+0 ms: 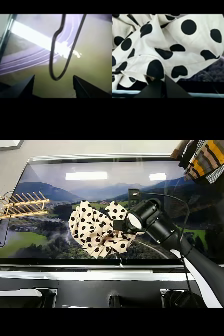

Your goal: Fold the clothes and pants, and hang the long-sleeved shirts on hangers.

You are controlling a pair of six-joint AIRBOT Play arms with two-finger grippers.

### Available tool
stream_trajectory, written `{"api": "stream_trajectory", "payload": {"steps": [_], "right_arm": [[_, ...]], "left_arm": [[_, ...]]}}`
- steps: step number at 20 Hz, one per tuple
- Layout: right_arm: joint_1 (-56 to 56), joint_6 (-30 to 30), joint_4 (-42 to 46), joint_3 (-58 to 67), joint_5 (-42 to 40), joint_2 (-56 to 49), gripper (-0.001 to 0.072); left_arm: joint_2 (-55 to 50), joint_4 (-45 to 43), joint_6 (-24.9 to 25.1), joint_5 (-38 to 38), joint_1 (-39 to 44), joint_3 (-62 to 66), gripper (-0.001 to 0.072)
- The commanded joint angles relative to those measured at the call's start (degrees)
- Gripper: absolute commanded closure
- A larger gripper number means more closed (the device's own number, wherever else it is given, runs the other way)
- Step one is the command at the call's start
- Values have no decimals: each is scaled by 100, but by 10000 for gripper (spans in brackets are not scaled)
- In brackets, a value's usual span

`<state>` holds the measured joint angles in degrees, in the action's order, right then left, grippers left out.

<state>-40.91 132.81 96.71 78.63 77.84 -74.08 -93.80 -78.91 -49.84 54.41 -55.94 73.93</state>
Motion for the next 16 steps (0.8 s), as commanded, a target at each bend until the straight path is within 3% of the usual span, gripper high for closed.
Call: {"api": "stream_trajectory", "payload": {"steps": [1,7,8,9,10,14,15,16], "right_arm": [[-4,7,4,-2,52,-2,693],[-4,7,28,-2,175,-2,693],[-4,7,50,-2,175,-2,693],[-4,7,63,-2,175,-2,693],[-4,7,68,-2,175,-2,693],[-4,7,109,-2,177,-2,693],[-4,7,111,-2,177,-2,693],[-4,7,111,-2,177,-2,693]], "left_arm": [[-225,9,59,-92,192,7,172],[-367,-2,59,-92,428,0,187],[-367,-9,59,-92,439,0,227],[-367,-11,59,-90,437,0,364],[-367,-11,59,-90,437,0,419],[-385,-9,57,-87,439,0,419],[-385,-11,57,-87,446,0,455],[-385,-11,57,-72,459,0,560]]}}
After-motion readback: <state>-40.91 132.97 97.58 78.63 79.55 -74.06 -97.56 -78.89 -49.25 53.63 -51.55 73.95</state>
